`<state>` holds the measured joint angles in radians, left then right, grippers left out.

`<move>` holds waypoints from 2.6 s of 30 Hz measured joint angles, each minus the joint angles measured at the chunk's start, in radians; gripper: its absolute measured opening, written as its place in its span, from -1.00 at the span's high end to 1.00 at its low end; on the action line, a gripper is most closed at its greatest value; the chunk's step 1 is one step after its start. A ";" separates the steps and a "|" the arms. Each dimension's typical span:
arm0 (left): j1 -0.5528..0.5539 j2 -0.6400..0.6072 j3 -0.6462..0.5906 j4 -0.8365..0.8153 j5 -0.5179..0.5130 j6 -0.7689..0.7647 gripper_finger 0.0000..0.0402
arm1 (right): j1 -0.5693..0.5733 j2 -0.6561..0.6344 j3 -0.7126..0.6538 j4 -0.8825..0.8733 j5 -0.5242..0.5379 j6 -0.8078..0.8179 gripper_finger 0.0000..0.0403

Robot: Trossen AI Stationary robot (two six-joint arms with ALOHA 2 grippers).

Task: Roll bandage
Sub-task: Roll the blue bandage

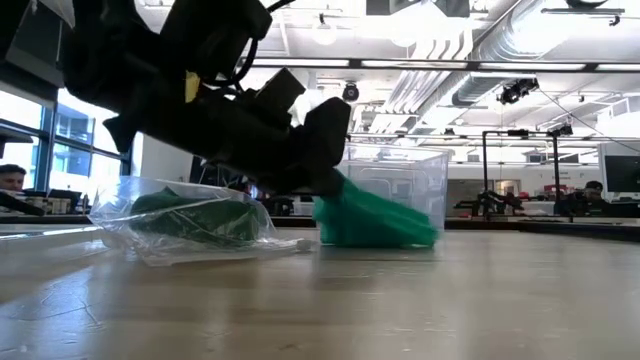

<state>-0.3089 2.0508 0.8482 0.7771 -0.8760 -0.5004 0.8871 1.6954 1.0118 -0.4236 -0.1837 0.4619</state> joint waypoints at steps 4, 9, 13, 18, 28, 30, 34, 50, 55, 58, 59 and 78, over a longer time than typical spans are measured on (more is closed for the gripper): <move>-0.003 0.020 0.000 0.046 0.004 0.044 0.98 | -0.027 -0.137 0.016 -0.124 0.075 -0.063 0.32; -0.014 0.018 0.000 0.095 0.023 0.172 0.98 | -0.104 -0.263 -0.021 -0.138 0.347 -0.202 0.32; -0.020 0.012 0.000 0.120 0.023 0.232 0.98 | -0.259 -0.259 -0.154 0.091 0.386 -0.332 0.32; -0.019 0.012 0.000 0.118 0.016 0.232 0.98 | -0.463 -0.161 -0.340 0.549 0.395 -0.380 0.32; -0.019 0.012 0.000 0.118 -0.003 0.206 0.98 | -0.625 0.095 -0.340 0.668 0.259 -0.463 0.45; -0.019 0.012 0.000 0.118 -0.022 0.205 0.98 | -0.609 0.095 -0.339 0.667 0.248 -0.440 0.67; -0.018 0.012 0.000 0.118 -0.050 0.209 0.98 | -0.523 0.036 -0.341 0.588 0.246 -0.352 0.94; -0.029 0.011 0.000 0.141 0.006 0.196 0.98 | -0.076 -0.066 -0.344 0.652 0.225 -0.026 0.95; -0.033 0.011 0.000 0.142 0.006 0.196 0.98 | -0.122 -0.067 -0.344 0.586 0.425 -0.100 0.77; -0.032 0.011 0.000 0.142 0.006 0.191 0.98 | -0.167 -0.051 -0.344 0.522 0.449 -0.127 0.60; -0.032 0.011 0.000 0.141 0.006 0.191 0.98 | -0.180 -0.039 -0.344 0.504 0.450 -0.136 0.54; -0.032 0.011 0.000 0.100 -0.026 0.189 0.98 | -0.079 -0.017 -0.274 0.512 0.185 -0.108 0.98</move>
<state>-0.3413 2.0617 0.8486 0.8775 -0.9025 -0.3115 0.8084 1.6784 0.7380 0.0879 0.0013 0.3543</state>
